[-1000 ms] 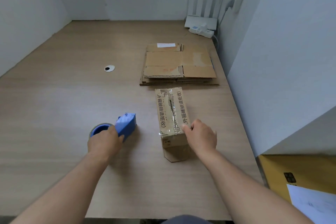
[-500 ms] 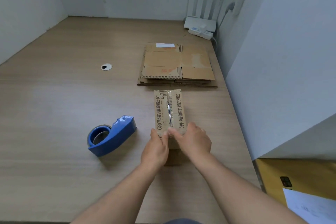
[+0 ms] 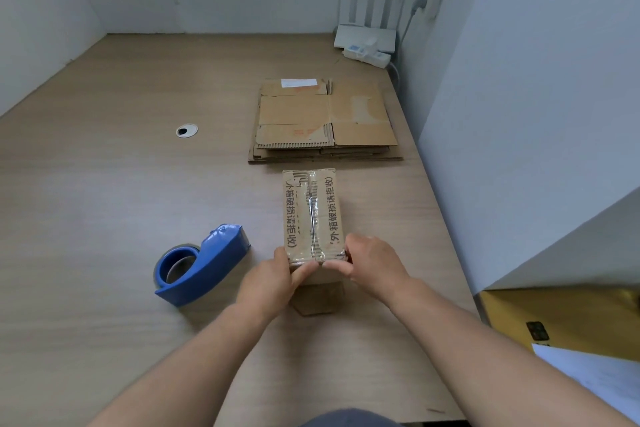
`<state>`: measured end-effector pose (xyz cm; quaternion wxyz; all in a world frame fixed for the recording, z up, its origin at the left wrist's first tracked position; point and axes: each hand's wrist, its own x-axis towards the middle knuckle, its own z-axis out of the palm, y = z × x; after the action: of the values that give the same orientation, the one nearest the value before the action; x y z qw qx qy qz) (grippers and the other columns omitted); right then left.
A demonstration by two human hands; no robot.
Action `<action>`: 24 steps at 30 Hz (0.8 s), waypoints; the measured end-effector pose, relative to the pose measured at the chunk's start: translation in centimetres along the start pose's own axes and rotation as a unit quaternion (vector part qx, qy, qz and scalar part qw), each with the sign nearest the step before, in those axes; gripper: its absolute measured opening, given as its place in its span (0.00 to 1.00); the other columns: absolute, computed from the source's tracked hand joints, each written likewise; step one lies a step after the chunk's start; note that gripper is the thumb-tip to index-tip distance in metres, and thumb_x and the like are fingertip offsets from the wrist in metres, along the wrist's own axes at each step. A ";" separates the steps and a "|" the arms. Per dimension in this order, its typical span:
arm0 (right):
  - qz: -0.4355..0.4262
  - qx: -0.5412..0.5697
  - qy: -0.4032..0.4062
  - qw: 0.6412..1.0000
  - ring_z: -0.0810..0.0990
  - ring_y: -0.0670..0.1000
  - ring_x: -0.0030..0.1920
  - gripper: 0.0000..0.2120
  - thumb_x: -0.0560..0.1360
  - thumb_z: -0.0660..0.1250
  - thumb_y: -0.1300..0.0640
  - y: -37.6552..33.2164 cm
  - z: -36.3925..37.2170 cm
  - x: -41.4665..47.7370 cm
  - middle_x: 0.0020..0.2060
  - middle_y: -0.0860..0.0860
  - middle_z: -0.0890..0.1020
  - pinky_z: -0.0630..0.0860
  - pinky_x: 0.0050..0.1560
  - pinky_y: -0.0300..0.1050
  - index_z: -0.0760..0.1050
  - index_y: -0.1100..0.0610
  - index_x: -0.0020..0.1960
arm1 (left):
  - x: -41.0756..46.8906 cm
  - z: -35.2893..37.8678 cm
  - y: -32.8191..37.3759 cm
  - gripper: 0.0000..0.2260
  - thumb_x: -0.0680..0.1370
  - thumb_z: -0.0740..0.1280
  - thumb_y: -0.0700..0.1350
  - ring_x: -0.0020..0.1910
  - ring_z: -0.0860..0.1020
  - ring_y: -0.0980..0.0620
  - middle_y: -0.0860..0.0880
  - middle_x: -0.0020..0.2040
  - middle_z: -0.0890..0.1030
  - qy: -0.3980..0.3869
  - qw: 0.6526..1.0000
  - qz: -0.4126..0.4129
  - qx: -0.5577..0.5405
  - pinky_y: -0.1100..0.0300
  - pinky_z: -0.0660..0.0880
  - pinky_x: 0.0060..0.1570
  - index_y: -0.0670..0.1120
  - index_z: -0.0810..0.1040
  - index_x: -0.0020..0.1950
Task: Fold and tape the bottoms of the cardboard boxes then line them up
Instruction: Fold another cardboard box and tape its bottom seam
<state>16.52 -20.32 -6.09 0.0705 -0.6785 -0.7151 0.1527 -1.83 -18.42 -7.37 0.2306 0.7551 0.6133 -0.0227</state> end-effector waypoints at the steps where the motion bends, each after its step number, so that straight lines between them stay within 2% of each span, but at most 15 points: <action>1: -0.030 -0.021 0.041 0.998 0.77 0.58 0.49 0.23 0.76 0.62 0.41 0.2 0.2 0.1 0.46 0.58 0.80 0.69 0.44 0.46 0.73 0.63 0.49 | 0.0 -0.2 -0.1 0.26 0.77 0.52 0.66 0.49 0.79 0.42 0.43 0.52 0.81 0.007 0.999 0.007 0.034 0.52 0.74 0.43 0.44 0.67 0.60; 3: -0.086 -0.060 0.116 0.988 0.78 0.56 0.34 0.22 0.74 0.59 0.41 0.7 1.1 0.0 0.32 0.55 0.79 0.70 0.31 0.40 0.73 0.61 0.38 | 0.1 -0.6 -0.6 0.23 0.79 0.52 0.63 0.48 0.79 0.42 0.43 0.51 0.81 0.005 0.997 0.029 0.067 0.52 0.74 0.42 0.44 0.67 0.58; 5: -0.124 -0.072 0.153 0.978 0.75 0.52 0.26 0.20 0.71 0.56 0.44 1.8 2.1 0.0 0.25 0.51 0.76 0.66 0.23 0.37 0.72 0.58 0.32 | 0.3 -0.9 -1.4 0.22 0.80 0.51 0.61 0.49 0.79 0.44 0.44 0.52 0.81 -0.021 0.996 0.049 0.068 0.52 0.76 0.46 0.46 0.66 0.62; 8: -0.177 -0.064 0.154 0.970 0.74 0.53 0.28 0.13 0.73 0.58 0.52 2.8 2.4 -0.3 0.28 0.52 0.76 0.69 0.25 0.39 0.74 0.58 0.35 | 0.4 -1.4 -2.9 0.20 0.82 0.50 0.57 0.51 0.78 0.47 0.46 0.55 0.81 -0.074 0.994 0.081 0.000 0.54 0.75 0.50 0.51 0.63 0.71; 10: -0.207 -0.060 0.140 0.966 0.75 0.53 0.27 0.07 0.69 0.59 0.59 3.1 2.6 -0.7 0.27 0.51 0.76 0.68 0.27 0.41 0.74 0.57 0.34 | -0.1 -1.7 -3.4 0.20 0.83 0.49 0.54 0.54 0.77 0.49 0.48 0.58 0.80 -0.097 0.988 0.103 -0.064 0.57 0.73 0.55 0.57 0.58 0.75; 11: -0.218 -0.055 0.129 0.966 0.75 0.52 0.26 0.07 0.66 0.58 0.60 3.3 2.9 -0.9 0.26 0.50 0.76 0.67 0.27 0.40 0.74 0.56 0.33 | -0.3 -1.8 -3.5 0.20 0.83 0.49 0.54 0.55 0.77 0.50 0.49 0.59 0.79 -0.100 0.986 0.109 -0.081 0.58 0.72 0.56 0.58 0.57 0.76; 13: -0.188 -0.021 0.091 0.978 0.76 0.52 0.25 0.10 0.66 0.55 0.57 3.1 4.0 -1.7 0.25 0.50 0.76 0.70 0.24 0.40 0.73 0.56 0.31 | -0.6 -1.9 -3.2 0.20 0.83 0.49 0.54 0.54 0.77 0.52 0.49 0.59 0.79 -0.091 0.986 0.116 -0.075 0.59 0.73 0.55 0.59 0.58 0.75; 15: -0.160 0.012 0.074 0.984 0.78 0.54 0.29 0.13 0.69 0.55 0.51 2.7 4.6 -2.4 0.28 0.52 0.78 0.71 0.23 0.38 0.73 0.57 0.33 | -0.5 -1.9 -3.1 0.18 0.83 0.50 0.54 0.51 0.78 0.52 0.49 0.56 0.81 -0.069 0.989 0.109 -0.065 0.57 0.75 0.53 0.58 0.63 0.73; 17: -0.103 0.037 0.065 0.992 0.78 0.53 0.38 0.21 0.70 0.54 0.40 2.5 4.4 -2.9 0.35 0.51 0.80 0.74 0.32 0.43 0.74 0.56 0.39 | -0.7 -1.9 -3.1 0.15 0.82 0.54 0.53 0.47 0.79 0.54 0.52 0.51 0.82 -0.025 0.992 0.096 -0.076 0.57 0.77 0.49 0.56 0.72 0.67; 19: -0.080 0.044 0.104 0.990 0.76 0.50 0.39 0.23 0.70 0.55 0.34 2.3 3.4 -3.2 0.36 0.47 0.79 0.74 0.34 0.44 0.73 0.54 0.41 | -0.8 -2.0 -3.3 0.14 0.81 0.59 0.53 0.49 0.80 0.56 0.55 0.51 0.83 0.032 0.990 0.078 -0.115 0.59 0.77 0.50 0.55 0.74 0.66; 22: -0.083 0.026 0.180 0.980 0.75 0.49 0.32 0.16 0.72 0.59 0.41 1.7 2.6 -2.6 0.30 0.45 0.76 0.68 0.27 0.39 0.72 0.54 0.36 | -1.2 -2.1 -2.7 0.17 0.79 0.64 0.50 0.55 0.79 0.58 0.57 0.55 0.82 0.087 0.975 0.071 -0.193 0.61 0.76 0.55 0.56 0.73 0.68; 24: -0.090 0.028 0.186 0.978 0.75 0.51 0.31 0.14 0.72 0.59 0.47 1.7 2.9 -2.0 0.29 0.48 0.76 0.66 0.28 0.41 0.71 0.56 0.35 | -1.3 -1.9 -2.3 0.15 0.79 0.65 0.49 0.53 0.80 0.58 0.55 0.54 0.83 0.108 0.968 0.079 -0.211 0.62 0.76 0.53 0.53 0.76 0.66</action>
<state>17.40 -22.58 -9.14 0.2347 -0.6257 -0.7430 0.0367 -4.75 -18.58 -5.97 0.3183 0.7335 0.5636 0.2074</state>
